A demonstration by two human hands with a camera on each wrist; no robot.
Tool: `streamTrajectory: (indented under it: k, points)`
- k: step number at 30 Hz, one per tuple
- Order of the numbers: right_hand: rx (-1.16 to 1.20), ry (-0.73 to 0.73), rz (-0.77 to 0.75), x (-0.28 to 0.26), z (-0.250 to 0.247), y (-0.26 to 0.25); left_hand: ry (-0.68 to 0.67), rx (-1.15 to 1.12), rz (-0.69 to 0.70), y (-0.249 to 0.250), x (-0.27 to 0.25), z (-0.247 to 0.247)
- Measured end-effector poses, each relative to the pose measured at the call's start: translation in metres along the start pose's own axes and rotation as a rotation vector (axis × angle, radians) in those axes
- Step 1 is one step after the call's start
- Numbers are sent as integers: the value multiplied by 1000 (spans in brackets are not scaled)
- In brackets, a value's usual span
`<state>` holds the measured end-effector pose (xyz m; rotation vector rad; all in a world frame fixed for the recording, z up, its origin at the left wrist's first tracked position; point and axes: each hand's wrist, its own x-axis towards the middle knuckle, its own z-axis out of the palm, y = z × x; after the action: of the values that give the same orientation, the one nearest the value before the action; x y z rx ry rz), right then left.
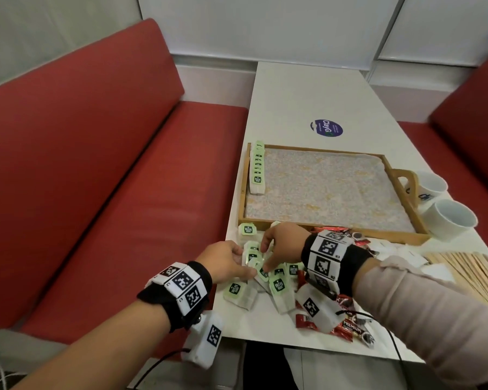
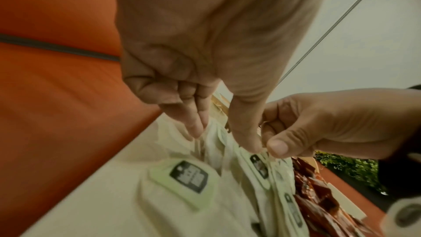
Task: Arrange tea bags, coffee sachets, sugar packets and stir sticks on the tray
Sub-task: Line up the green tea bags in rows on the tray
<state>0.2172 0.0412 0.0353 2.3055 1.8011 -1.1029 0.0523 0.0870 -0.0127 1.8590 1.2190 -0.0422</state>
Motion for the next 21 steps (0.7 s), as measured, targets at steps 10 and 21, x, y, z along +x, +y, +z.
streamTrajectory:
  k: [10,21]
  points:
    - [-133,9,-16,-2,12,-3,54,-85,-27,4,5,10]
    - [-59,51,-18,5,12,5,96,-103,23,5,11,17]
